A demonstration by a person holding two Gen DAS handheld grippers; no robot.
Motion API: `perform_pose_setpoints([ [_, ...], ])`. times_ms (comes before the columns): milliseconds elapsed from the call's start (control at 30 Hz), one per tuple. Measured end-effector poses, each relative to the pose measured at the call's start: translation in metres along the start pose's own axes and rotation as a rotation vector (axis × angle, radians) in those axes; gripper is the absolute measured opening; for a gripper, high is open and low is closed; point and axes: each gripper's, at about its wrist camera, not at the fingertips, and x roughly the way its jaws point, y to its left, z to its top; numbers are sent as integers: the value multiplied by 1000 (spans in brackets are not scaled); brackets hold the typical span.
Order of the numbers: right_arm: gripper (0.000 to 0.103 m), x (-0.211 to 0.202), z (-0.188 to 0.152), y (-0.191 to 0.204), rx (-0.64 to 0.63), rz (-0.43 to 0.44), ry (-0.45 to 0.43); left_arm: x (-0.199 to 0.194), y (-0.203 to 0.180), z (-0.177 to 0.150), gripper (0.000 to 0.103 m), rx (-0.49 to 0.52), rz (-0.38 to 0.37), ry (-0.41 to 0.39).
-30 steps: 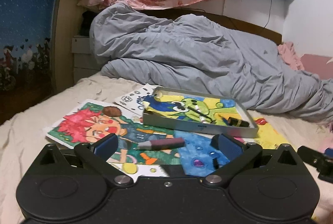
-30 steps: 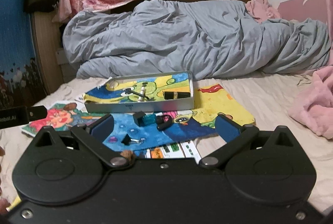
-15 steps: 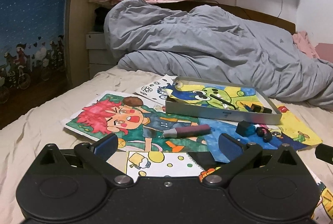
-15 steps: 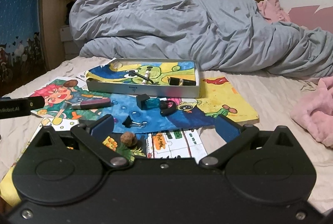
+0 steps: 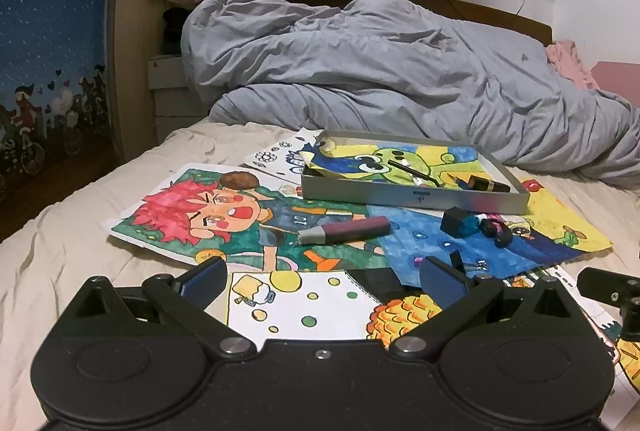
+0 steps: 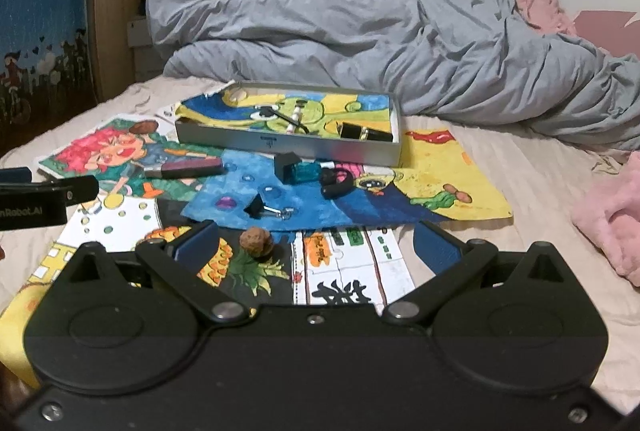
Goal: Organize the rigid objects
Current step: 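Move the right tool toward the brown walnut while the left tool approaches the black binder clip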
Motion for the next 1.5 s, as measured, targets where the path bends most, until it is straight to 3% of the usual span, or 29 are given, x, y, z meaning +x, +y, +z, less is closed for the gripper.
perform_pose_setpoints([
  [767, 102, 10, -2, 10, -79, 67, 91, 11, 7, -6, 102, 5, 6, 30],
  [1500, 103, 27, 3, 4, -27, 142, 146, 32, 9, -6, 102, 45, 11, 73],
])
